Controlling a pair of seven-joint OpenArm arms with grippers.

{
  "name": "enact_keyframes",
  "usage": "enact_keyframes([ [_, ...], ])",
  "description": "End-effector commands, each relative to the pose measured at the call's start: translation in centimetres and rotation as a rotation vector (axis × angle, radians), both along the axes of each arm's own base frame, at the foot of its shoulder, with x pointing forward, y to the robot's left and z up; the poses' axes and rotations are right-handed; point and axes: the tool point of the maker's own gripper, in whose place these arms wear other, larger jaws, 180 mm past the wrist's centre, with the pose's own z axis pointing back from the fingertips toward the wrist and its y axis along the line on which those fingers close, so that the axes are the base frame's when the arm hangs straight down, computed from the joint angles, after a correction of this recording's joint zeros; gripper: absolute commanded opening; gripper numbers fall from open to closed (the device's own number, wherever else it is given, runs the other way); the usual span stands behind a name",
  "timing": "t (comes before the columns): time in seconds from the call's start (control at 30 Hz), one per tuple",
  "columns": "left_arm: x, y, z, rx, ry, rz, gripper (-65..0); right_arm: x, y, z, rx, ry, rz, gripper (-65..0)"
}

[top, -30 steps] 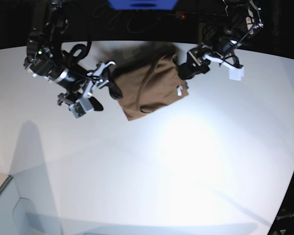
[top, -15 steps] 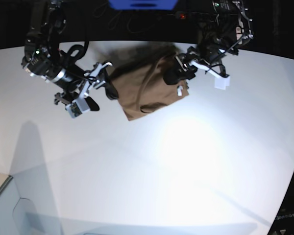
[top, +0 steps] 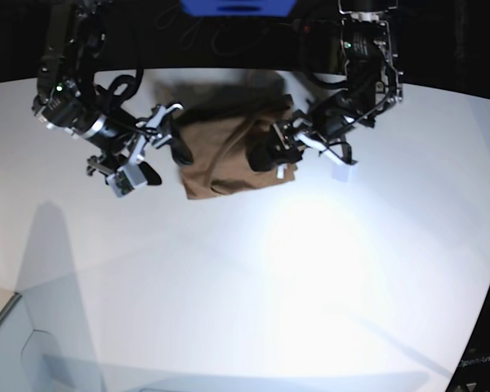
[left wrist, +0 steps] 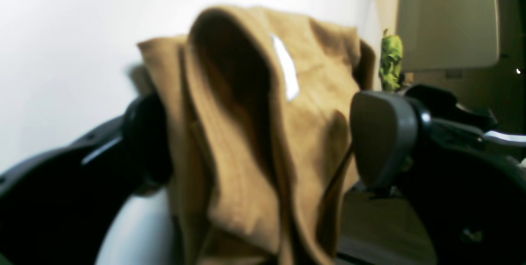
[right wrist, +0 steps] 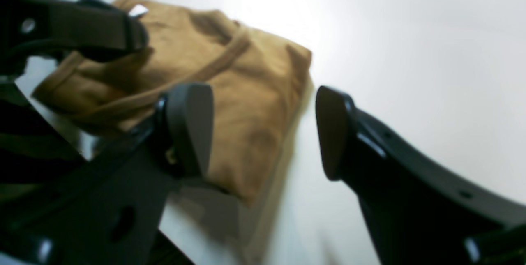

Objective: Layout the t-shirt on the table in an organized manner, then fold the t-shirt properly
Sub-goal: 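Move the left gripper to the bundle's edge and grasp it, then lift the bundle edge with the left gripper and fold it over the bundle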

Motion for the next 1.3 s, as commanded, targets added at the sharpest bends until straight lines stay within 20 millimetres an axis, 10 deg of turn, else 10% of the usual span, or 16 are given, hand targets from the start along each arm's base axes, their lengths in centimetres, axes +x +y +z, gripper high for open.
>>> enact_keyframes([
  [0.0,-3.3,0.5,-3.9,0.137,0.158,-0.077,-0.3,0.5,0.2,1.3,0.024,-0.047,0.004,-25.4],
  [0.3,-1.0,-2.1,-2.3,0.203,0.055,-0.270,-30.6,0.7,-0.3,1.4,0.004,-0.053,0.008,-25.4],
  [0.67,0.1,-3.0,-4.8,0.274,0.105,-0.420,-64.7,1.1,-3.0,1.4,-0.016,-0.059,-0.069,-25.4],
  [1.27,9.7,-7.8,2.2,0.813,-0.435,-0.781,-65.0,1.4,-9.3,2.0,-0.064,-0.078,-0.251,-25.4],
])
